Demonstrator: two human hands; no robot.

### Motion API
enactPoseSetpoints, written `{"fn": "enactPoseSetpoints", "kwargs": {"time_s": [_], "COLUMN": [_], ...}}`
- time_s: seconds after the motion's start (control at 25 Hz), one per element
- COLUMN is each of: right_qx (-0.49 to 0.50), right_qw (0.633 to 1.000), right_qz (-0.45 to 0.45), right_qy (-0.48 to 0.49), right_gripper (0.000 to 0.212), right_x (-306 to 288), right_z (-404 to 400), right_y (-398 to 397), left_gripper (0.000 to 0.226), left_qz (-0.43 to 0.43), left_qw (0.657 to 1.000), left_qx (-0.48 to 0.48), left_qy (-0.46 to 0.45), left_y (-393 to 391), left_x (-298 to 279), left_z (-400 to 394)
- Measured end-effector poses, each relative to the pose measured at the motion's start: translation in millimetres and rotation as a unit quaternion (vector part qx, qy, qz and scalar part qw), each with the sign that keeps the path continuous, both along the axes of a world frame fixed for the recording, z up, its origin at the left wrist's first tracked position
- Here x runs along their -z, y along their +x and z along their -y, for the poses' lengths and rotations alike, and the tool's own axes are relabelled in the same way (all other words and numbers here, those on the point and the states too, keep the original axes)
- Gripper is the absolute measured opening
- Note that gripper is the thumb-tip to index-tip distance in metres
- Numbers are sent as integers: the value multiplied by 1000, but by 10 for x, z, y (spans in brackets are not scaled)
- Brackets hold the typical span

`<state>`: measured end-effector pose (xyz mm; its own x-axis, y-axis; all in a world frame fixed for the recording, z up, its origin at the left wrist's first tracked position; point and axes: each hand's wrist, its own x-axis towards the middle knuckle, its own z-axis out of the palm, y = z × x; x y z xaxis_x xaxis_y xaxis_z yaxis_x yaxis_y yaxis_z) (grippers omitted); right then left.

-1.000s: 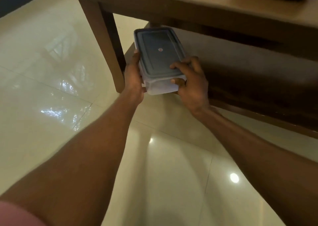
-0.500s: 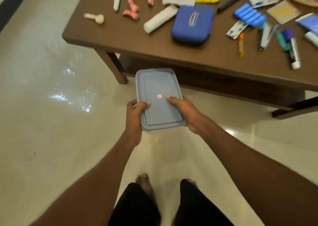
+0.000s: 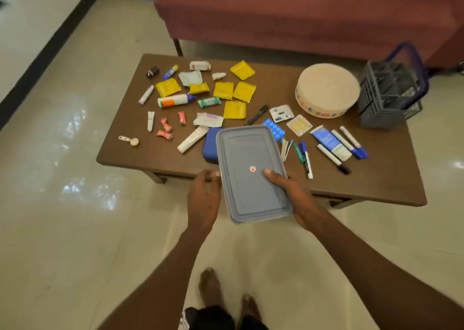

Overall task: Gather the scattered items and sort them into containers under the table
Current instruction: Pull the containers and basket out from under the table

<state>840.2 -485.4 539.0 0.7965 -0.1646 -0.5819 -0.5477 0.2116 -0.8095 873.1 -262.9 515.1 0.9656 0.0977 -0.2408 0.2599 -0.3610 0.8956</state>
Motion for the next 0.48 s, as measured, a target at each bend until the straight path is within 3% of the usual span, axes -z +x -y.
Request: {"fn": "enactPoseSetpoints", "kwargs": {"time_s": [0.08, 0.24, 0.36, 0.48], "right_qx": [38, 96, 102, 115], "right_qw": [999, 992, 989, 983], "right_qz": [28, 38, 50, 45], "right_qy": [-19, -70, -92, -133], "right_gripper": [50, 61, 47, 40], "right_x": [-134, -190, -133, 100], "right_z": [223, 674, 914, 1073], "right_y": [414, 1365, 2229, 3062], "left_gripper": [36, 63, 75, 77], "left_qz": [46, 72, 28, 9], "left_qw": [988, 917, 889, 884], "left_qx": [82, 198, 235, 229], "left_qy": [123, 340, 391, 408], "left_y": [431, 1221, 1686, 2004], "left_x": [68, 186, 307, 479], "left_z": [184, 515, 693, 707]}}
